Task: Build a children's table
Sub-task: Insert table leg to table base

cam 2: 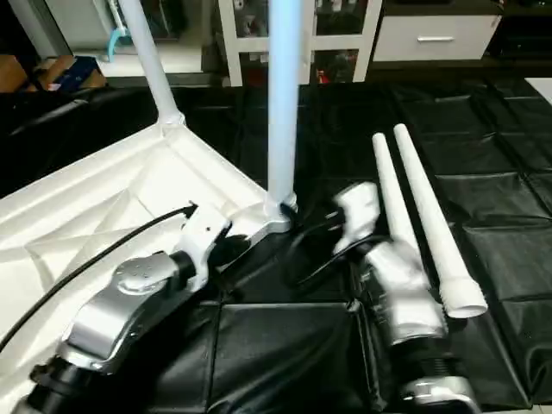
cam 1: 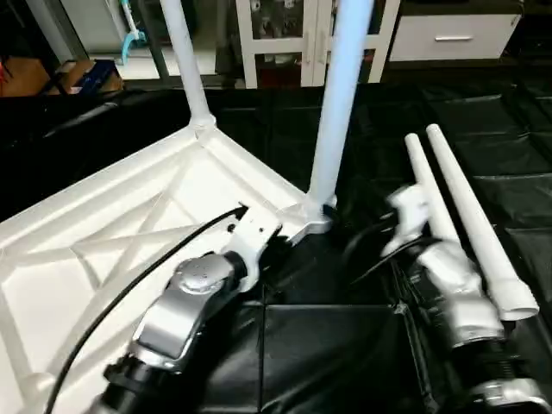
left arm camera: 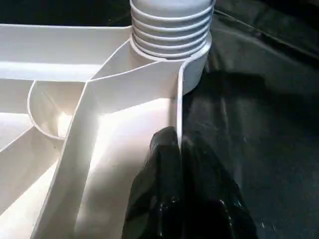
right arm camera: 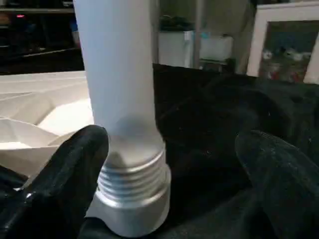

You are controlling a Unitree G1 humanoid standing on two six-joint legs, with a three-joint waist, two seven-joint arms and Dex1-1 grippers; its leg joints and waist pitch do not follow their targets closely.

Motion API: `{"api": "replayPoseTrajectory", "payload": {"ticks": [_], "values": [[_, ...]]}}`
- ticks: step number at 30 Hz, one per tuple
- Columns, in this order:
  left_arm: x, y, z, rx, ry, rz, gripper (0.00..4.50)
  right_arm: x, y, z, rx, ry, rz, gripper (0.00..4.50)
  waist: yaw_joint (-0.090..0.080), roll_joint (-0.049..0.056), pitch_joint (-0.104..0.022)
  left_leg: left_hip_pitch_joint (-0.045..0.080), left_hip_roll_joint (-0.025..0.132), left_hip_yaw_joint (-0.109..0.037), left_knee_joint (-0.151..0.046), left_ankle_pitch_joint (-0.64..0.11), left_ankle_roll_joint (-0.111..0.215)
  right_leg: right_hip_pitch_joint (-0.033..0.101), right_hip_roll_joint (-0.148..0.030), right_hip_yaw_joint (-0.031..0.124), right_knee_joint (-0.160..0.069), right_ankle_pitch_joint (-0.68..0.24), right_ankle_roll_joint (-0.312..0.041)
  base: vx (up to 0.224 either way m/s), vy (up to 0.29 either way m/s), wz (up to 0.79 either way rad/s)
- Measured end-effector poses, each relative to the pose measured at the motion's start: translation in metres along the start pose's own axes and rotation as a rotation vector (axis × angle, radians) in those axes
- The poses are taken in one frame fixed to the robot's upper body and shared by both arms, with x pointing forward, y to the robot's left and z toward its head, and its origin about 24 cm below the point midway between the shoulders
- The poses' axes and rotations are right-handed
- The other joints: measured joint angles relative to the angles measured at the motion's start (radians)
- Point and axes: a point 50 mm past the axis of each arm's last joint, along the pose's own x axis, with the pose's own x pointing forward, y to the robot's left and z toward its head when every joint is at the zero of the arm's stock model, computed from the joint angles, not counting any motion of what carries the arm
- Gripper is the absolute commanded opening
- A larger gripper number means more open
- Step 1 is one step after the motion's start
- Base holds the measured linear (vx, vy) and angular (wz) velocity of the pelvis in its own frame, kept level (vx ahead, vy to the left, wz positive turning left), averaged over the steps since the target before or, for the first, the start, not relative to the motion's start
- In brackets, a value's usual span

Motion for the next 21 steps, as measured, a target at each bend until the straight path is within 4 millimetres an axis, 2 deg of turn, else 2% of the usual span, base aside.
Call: {"api": "replayPoseTrajectory", "payload": {"ticks": [9,17,21], "values": [[-0.009,0.001,-0.005,0.04,0.0,-0.117,0.0,-0.01,-0.004,0.01,-0.019,0.059,0.136,4.45,0.021,0.0,0.0,-0.002,0.0,0.0,0.003,0.0,0.0,0.0,-0.001,0.0,0.0,0.0,0.0,0.0,0.0,0.0],[-0.02,0.0,-0.011,0.088,0.029,-0.262,0.0,-0.014,0.003,0.005,-0.007,0.152,0.291,4.45,0.027,-0.001,0.001,-0.003,-0.001,0.0,0.006,0.0,0.0,0.001,-0.002,0.0,0.0,0.0,0.0,0.0,0.0,0.0],[-0.022,-0.001,-0.012,0.099,0.033,-0.297,0.0,-0.017,0.002,0.009,-0.026,0.177,0.349,4.45,0.03,-0.001,0.001,-0.003,-0.001,0.0,0.007,0.0,0.0,0.001,-0.003,0.0,0.0,0.0,-0.001,0.0,0.0,0.0]]}}
